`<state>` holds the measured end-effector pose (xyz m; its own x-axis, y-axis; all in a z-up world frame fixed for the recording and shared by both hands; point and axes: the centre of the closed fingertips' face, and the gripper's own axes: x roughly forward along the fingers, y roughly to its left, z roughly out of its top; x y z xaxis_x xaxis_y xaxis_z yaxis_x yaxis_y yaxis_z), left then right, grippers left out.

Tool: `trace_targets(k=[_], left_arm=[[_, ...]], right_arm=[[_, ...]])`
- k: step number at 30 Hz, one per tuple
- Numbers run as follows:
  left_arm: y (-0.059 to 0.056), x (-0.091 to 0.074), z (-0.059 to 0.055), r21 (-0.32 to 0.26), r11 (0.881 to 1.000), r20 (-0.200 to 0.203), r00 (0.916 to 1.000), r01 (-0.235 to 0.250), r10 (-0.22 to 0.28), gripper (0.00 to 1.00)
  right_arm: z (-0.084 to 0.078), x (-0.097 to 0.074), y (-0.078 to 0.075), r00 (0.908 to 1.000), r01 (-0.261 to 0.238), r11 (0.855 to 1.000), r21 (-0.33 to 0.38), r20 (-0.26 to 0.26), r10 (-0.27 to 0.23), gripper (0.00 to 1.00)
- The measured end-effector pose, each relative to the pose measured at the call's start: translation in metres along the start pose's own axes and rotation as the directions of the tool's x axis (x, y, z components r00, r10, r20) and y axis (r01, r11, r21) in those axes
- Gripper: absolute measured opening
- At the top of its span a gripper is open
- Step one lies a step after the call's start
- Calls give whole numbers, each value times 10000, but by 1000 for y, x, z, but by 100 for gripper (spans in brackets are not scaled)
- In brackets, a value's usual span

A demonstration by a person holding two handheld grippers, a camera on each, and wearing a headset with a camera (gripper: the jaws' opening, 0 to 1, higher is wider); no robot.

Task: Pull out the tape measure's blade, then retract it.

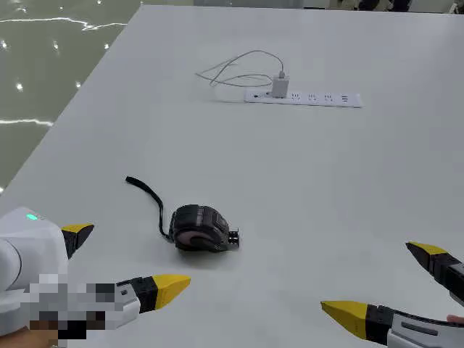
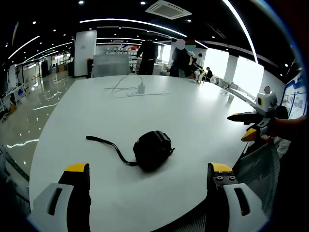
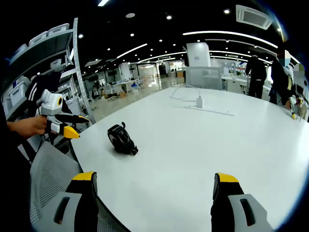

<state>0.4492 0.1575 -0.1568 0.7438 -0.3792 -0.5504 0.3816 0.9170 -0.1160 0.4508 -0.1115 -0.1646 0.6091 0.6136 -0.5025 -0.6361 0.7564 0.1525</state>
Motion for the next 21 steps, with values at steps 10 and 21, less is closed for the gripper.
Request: trace_targets(k=[10, 21], left_arm=[[3, 4, 3, 1, 10000, 2, 10000, -56, 56, 99], [3, 5, 4, -8, 10000, 5, 10000, -29, 29, 99]], right_arm=[[0, 5, -1, 9999, -76, 10000, -17, -71, 76, 99], [-1, 4, 0, 9999, -80, 10000, -16, -102, 80, 99]])
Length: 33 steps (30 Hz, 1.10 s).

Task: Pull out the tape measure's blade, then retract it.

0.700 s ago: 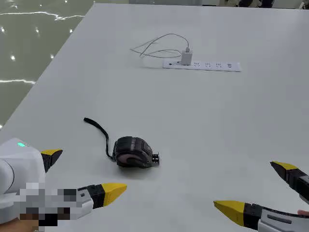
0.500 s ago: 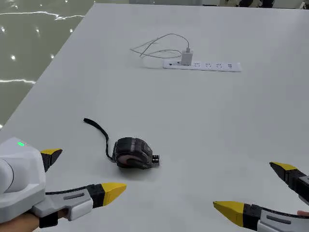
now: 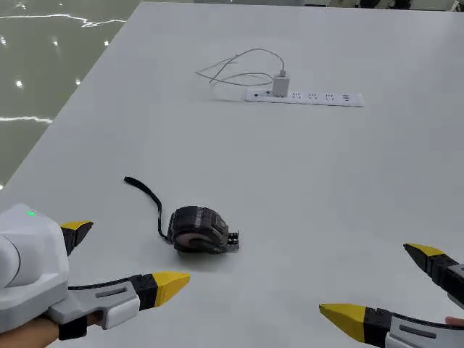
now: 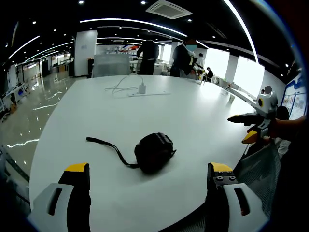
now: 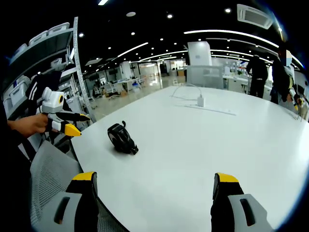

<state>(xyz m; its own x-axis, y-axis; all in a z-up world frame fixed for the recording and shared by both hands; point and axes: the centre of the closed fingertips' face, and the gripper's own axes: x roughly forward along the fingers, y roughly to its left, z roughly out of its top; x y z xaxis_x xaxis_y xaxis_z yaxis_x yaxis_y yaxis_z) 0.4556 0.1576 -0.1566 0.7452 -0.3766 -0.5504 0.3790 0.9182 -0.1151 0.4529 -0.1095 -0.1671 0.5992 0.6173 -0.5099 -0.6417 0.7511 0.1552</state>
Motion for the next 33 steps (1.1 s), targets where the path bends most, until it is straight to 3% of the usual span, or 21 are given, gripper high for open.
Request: trace_targets(k=[27, 33], left_arm=[[-4, 4, -4, 105, 9999, -95, 9999, 41, -40, 99], [-4, 10, 0, 513, 9982, -85, 9995, 304, -300, 99]], right_arm=[[1, -1, 2, 9999, -89, 9998, -175, -62, 88, 98], [0, -1, 4, 9999, -117, 9997, -192, -103, 115, 98]])
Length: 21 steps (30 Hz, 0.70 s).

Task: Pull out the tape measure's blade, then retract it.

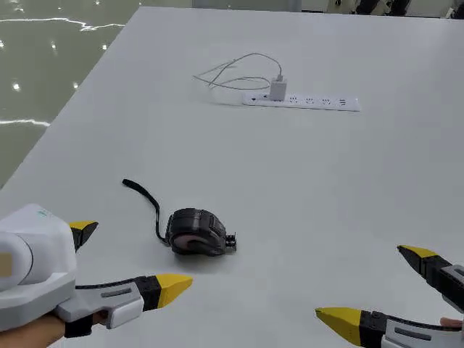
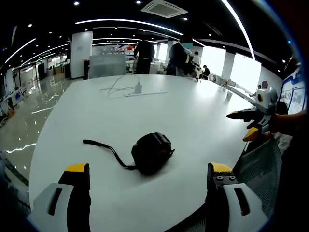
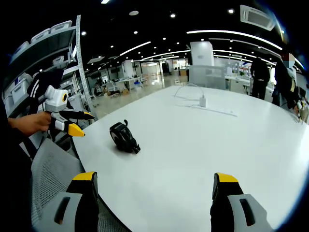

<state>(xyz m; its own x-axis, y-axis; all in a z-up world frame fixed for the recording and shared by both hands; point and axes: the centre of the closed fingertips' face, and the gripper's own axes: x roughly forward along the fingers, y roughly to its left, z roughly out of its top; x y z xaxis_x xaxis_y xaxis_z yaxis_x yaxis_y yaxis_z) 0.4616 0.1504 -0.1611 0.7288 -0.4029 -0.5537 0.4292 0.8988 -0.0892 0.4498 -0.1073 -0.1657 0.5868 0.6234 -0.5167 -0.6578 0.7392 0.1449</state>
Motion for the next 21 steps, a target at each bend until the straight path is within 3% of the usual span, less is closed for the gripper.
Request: trace_targets(k=[4, 7, 10, 12, 14, 15, 17, 21], left_arm=[[3, 6, 2, 405, 9990, -184, 9997, 198, -190, 99], [2, 10, 9, 648, 9966, -18, 9987, 509, -509, 99], [-5, 19, 11, 1354, 9843, -207, 9936, 1130, -1112, 99], [-10, 22, 10, 1727, 9723, -420, 9874, 1576, -1526, 98], [-10, 28, 11, 2018, 9651, -514, 9858, 1671, -1600, 98], [-15, 31, 14, 2429, 9491, -426, 9796, 2007, -1962, 95], [-18, 34, 11, 2445, 9446, -650, 9756, 2192, -2095, 93], [-21, 46, 3, 3329, 9005, -1208, 9598, 2798, -2535, 85]], right_arm=[[-1, 0, 1, 10000, -14, 10000, -32, -28, 14, 98], [-2, 0, 2, 10000, 5, 10000, -29, -78, -5, 98], [-2, -1, 2, 10000, -4, 10000, -21, -86, 4, 98], [-2, -1, 2, 10000, -6, 10000, -42, -97, 6, 98], [-2, -1, 2, 9999, 12, 10000, -44, -108, -12, 98], [-2, -1, 2, 9999, 15, 10000, -43, -111, -15, 98], [-2, -1, 2, 9999, 32, 10000, -53, -109, -32, 98], [-3, -1, 2, 9999, 48, 10000, -31, -131, -48, 98]])
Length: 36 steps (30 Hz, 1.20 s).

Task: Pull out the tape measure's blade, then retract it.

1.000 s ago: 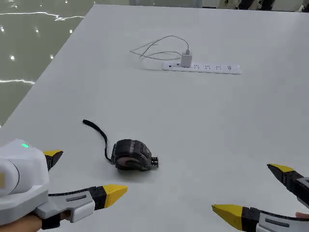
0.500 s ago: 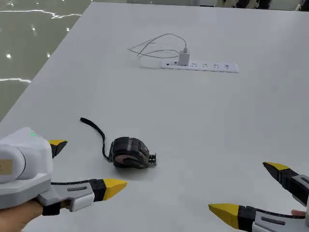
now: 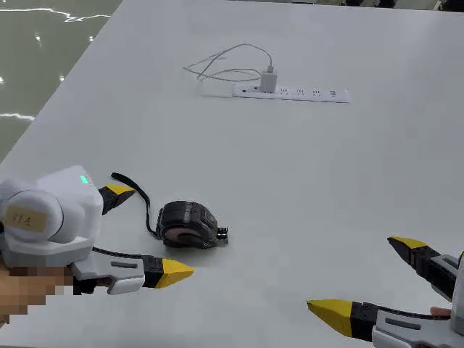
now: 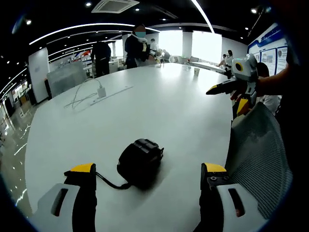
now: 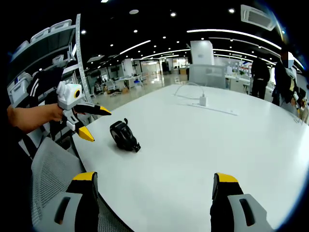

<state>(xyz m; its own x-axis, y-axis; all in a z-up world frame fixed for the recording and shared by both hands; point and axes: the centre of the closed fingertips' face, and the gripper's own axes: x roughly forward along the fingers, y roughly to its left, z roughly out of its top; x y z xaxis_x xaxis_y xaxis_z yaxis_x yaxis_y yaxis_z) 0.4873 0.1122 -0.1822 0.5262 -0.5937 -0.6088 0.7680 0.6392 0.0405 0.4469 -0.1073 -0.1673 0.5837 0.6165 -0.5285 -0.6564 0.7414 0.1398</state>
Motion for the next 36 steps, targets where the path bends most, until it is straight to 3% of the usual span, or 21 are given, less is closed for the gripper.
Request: trace_targets(k=[5, 7, 12, 15, 20, 24, 26, 32, 36], left_arm=[[5, 13, -6, 376, 9983, -267, 9987, 441, -431, 79], [5, 17, -4, 760, 9944, -137, 9973, 734, -725, 73], [8, 26, -8, 1083, 9858, -239, 9917, 1280, -1261, 58], [10, 30, -7, 1264, 9799, -318, 9880, 1540, -1512, 57], [10, 37, -7, 1947, 9576, -681, 9768, 2124, -2028, 54], [7, 42, -6, 2223, 9377, -882, 9634, 2669, -2533, 50], [8, 45, -7, 2316, 9329, -974, 9607, 2758, -2598, 50], [2, 51, -11, 2521, 9042, -1337, 9378, 3447, -3203, 46], [2, 54, -10, 2659, 8973, -1266, 9355, 3523, -3298, 46]], right_arm=[[-1, 0, 1, 10000, -15, 10000, 6, -61, 15, 98], [-1, 0, 1, 10000, -16, 10000, 9, -77, 17, 98], [-2, 1, 1, 9999, -12, 10000, 11, -116, 12, 98], [-2, 2, 2, 9999, -33, 10000, -15, -161, 33, 97], [-1, 4, 3, 9998, -63, 10000, -35, -208, 62, 97], [0, 5, 4, 9997, -86, 9999, -70, -213, 84, 97], [0, 5, 4, 9997, -82, 9999, -78, -233, 80, 97], [-1, 5, 3, 9996, -39, 10000, -31, -278, 38, 97], [-1, 5, 2, 9995, -16, 10000, -19, -311, 15, 97]])
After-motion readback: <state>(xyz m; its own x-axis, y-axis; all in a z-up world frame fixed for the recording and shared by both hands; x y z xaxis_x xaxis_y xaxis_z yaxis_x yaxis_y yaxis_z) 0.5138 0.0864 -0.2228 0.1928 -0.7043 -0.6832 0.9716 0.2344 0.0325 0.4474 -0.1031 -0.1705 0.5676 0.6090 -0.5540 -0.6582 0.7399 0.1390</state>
